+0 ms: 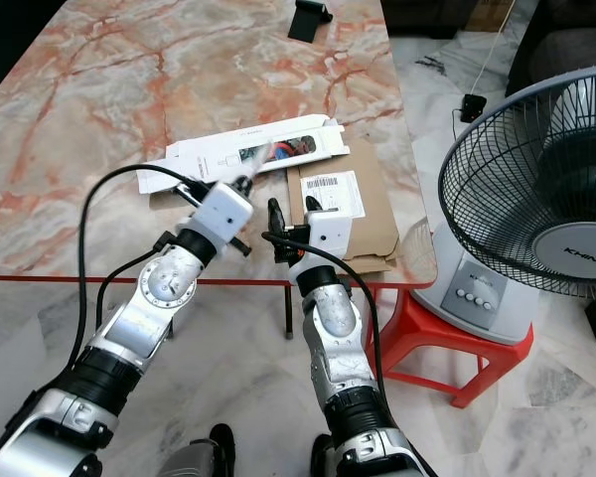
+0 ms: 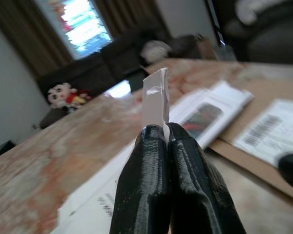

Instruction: Picking trash to rubbish bin

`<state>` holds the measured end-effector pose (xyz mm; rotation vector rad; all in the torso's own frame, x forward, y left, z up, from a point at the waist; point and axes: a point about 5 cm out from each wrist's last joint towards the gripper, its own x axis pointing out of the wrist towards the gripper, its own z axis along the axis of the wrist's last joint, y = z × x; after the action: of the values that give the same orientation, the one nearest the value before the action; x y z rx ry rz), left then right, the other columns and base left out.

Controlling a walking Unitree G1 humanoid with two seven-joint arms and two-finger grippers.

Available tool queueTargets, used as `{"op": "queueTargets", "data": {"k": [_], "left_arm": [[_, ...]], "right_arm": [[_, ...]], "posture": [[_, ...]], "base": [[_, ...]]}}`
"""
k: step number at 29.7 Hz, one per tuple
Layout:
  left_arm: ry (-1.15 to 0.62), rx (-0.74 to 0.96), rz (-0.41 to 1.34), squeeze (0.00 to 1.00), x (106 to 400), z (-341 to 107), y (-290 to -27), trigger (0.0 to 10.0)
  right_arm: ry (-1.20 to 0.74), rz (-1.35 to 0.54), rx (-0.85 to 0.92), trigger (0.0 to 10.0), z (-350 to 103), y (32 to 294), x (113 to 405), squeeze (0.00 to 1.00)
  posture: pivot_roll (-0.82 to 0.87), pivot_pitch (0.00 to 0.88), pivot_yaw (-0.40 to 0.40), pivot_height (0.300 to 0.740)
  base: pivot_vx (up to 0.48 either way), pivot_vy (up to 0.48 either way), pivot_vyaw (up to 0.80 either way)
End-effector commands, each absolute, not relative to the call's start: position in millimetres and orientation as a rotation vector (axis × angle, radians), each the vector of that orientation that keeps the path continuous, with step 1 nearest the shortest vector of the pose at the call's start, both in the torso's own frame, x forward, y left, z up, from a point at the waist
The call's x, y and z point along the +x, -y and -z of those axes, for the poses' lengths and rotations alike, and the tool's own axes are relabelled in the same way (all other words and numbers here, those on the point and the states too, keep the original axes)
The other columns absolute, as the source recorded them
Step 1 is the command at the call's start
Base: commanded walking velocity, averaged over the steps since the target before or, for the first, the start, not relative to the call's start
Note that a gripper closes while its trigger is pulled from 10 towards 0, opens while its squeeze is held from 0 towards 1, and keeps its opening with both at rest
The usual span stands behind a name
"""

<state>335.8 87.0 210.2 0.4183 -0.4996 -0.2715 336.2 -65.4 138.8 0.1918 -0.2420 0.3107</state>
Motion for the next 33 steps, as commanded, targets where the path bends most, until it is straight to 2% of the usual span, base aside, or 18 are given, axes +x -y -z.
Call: {"op": "queueTargets", "data": {"k": [1, 9, 11, 15, 18, 26, 33], "left_arm": [[0.519, 0.363, 0.197, 0.0, 332, -215, -100, 10.0], [0.49, 0.283, 0.045, 0.0, 328, -212, -131, 10.0], [0.48, 0.284, 0.003, 0.0, 326, -209, -142, 10.0], [0.436, 0.254, -0.141, 0.0, 319, -198, -181, 10.0], [0.414, 0.255, -0.18, 0.0, 316, -194, -193, 10.0], [0.42, 0.247, -0.154, 0.0, 308, -190, -191, 10.0], [0.434, 0.251, -0.118, 0.0, 312, -192, -176, 10.0]], "right_arm": [[0.251, -0.306, 0.204, 10.0, -141, 64, 337, 0.0], [0.293, -0.293, 0.207, 10.0, -152, 68, 343, 0.0], [0.306, -0.298, 0.208, 10.0, -156, 67, 344, 0.0], [0.341, -0.301, 0.207, 10.0, -166, 69, 348, 0.0], [0.353, -0.297, 0.2, 10.0, -169, 71, 349, 0.0], [0.37, -0.267, 0.145, 10.0, -171, 84, 351, 0.0], [0.379, -0.227, 0.143, 10.0, -174, 89, 354, 0.0]], "posture": [[0.1, 0.179, 0.045, 0.74], [0.12, 0.166, 0.03, 0.74], [0.13, 0.162, 0.026, 0.74], [0.11, 0.155, 0.02, 0.74], [0.1, 0.149, 0.023, 0.74], [0.1, 0.131, 0.02, 0.74], [0.09, 0.109, 0.026, 0.74]], "base": [[0.0, 0.0, 0.0], [0.0, 0.0, 0.0], [0.0, 0.0, 0.0], [0.0, 0.0, 0.0], [0.0, 0.0, 0.0], [0.0, 0.0, 0.0], [0.0, 0.0, 0.75]]}}
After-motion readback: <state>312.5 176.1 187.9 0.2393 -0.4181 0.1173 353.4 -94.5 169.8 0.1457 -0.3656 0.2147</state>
